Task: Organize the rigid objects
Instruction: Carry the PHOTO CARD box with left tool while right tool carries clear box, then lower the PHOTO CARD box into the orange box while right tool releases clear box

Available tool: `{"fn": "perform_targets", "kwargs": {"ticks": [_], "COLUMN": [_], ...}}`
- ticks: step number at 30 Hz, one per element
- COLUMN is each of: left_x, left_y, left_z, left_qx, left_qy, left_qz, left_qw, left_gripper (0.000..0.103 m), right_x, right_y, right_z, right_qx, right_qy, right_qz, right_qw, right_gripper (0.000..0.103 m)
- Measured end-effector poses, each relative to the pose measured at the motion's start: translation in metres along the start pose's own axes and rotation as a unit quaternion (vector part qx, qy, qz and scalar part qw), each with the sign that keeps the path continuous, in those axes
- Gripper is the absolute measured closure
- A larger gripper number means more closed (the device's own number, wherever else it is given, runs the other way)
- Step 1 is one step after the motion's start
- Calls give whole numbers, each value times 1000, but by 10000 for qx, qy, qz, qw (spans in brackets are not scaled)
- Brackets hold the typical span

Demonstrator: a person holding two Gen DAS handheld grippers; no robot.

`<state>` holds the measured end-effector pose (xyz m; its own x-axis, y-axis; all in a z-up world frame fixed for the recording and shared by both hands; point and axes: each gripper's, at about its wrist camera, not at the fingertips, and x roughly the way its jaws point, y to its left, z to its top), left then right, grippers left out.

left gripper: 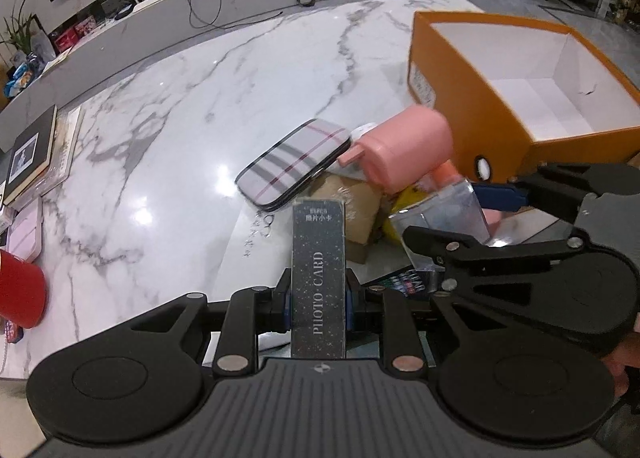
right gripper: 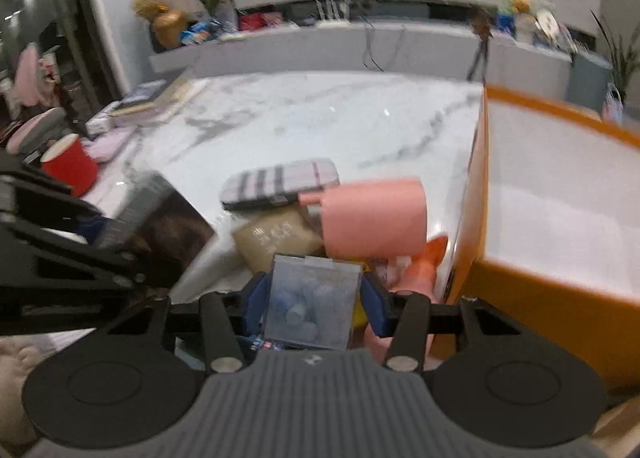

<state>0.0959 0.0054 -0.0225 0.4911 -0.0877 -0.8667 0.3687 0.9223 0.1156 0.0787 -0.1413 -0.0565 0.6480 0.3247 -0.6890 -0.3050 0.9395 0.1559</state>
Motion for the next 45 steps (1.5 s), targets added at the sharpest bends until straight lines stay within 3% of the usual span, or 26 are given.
{"fn": "perform_targets", "kwargs": {"ticks": [10,18,25,32,38,45], "left_x": [-46,-59,0,77,115,133], "left_y": [-28,-78,-113,-126,-139,-154], "left_z": [37,104,160,189,200,207], "left_qx": [14,320,296,-137,164,628], "left_qy": [-426,-734,-526,12,290,408], "left_qz": [-284,-737,-1141,-1350,-1006,-642], "left_qw": [9987,9941,9916,9907,9944,9951], "left_gripper": [77,77,77,78,77,78], "right_x": [-70,-97,-78,-37,-4,0], "right_y": [-36,-104,-162,-210,-224,-223], "right_z": [33,57,60,49,52,53], "right_qx": [-155,133,326,808,789,764], "right_qy": [-719,-1050,-826,-313,-76,-112], "right_qz": [113,-382,-829,-850,-766,-653], "right_qw": [9972,9937,9926,9926,9939,9949], "right_gripper": [53,53,53,53,53,54]}}
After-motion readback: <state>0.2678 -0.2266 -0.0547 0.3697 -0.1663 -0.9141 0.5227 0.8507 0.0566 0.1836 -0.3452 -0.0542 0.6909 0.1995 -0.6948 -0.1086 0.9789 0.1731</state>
